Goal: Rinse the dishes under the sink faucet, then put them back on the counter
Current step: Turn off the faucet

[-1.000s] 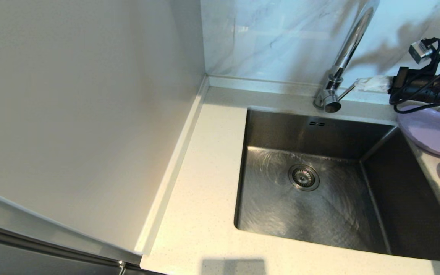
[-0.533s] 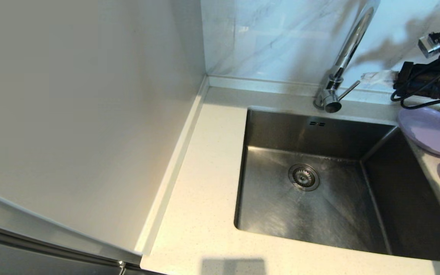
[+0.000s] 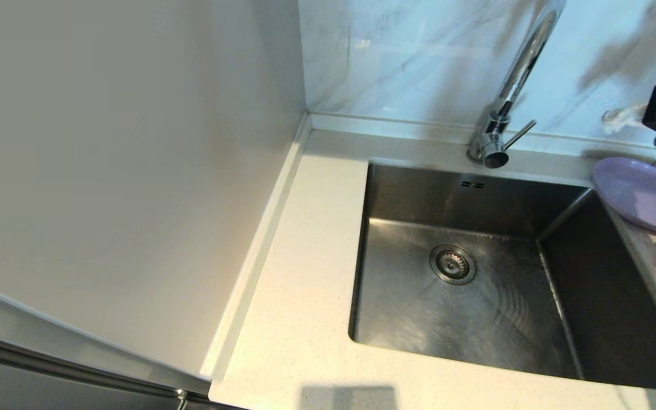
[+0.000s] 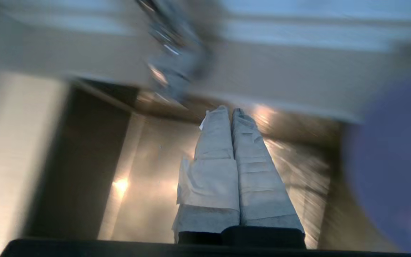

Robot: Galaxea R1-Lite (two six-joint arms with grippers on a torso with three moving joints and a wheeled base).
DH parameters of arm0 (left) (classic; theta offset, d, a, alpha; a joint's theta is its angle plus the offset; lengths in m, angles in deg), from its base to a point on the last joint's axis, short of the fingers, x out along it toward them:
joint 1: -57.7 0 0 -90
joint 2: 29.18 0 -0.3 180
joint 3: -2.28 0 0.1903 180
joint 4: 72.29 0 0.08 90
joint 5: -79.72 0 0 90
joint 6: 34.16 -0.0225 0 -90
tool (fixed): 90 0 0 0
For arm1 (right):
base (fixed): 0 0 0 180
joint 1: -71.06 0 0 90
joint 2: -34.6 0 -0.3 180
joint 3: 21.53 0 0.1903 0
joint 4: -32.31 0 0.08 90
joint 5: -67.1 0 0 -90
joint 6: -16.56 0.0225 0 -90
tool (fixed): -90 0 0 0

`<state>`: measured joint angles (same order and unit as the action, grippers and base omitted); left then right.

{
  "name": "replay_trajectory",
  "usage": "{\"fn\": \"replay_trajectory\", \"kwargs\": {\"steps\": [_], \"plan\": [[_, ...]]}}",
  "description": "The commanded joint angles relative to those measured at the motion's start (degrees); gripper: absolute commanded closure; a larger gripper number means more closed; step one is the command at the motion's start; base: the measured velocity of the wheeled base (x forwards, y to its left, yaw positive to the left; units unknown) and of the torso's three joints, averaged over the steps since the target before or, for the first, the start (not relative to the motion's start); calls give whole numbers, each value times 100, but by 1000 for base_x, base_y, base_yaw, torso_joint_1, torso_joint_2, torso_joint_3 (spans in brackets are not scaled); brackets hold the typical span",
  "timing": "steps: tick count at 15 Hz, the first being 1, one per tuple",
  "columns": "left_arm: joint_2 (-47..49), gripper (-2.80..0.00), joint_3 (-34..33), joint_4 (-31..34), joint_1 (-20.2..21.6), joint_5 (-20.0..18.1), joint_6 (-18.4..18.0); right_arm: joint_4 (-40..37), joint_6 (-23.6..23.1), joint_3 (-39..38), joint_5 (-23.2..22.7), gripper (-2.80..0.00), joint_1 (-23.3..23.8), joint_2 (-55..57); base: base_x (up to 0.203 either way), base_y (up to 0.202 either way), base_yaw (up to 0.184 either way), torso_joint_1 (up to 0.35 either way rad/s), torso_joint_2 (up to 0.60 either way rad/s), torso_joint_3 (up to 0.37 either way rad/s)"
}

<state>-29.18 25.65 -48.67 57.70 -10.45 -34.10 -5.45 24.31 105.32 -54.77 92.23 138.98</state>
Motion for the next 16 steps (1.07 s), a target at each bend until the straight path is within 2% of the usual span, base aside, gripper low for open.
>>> {"fn": "replay_trajectory", "kwargs": {"steps": [1,3,6,8,9,10,12,16], "plan": [[0,0,0,1,0,0,2,-494,-728,-746,1304,0,242,-1150,0,0,0,0,0,0],[0,0,0,1,0,0,2,-636,-1226,-1573,2505,0,491,-1836,0,0,0,0,0,0],[0,0,0,1,0,0,2,-688,-1832,-2700,3714,0,859,-2849,0,0,0,0,0,0],[0,0,0,1,0,-2,2,-700,-2094,-3279,4386,0,905,-3567,0,0,0,0,0,0],[0,0,0,1,0,0,2,-705,-2267,-3578,4522,0,842,-4018,0,0,0,0,0,0],[0,0,0,1,0,0,2,-707,-2395,-3850,4603,0,642,-4439,0,0,0,0,0,0],[0,0,0,1,0,0,2,-733,-2577,-4458,4779,0,-239,-5477,0,0,0,0,0,0],[0,0,0,1,0,0,2,-996,-3060,-5614,5219,0,-1673,-7276,0,0,0,0,0,0]]}}
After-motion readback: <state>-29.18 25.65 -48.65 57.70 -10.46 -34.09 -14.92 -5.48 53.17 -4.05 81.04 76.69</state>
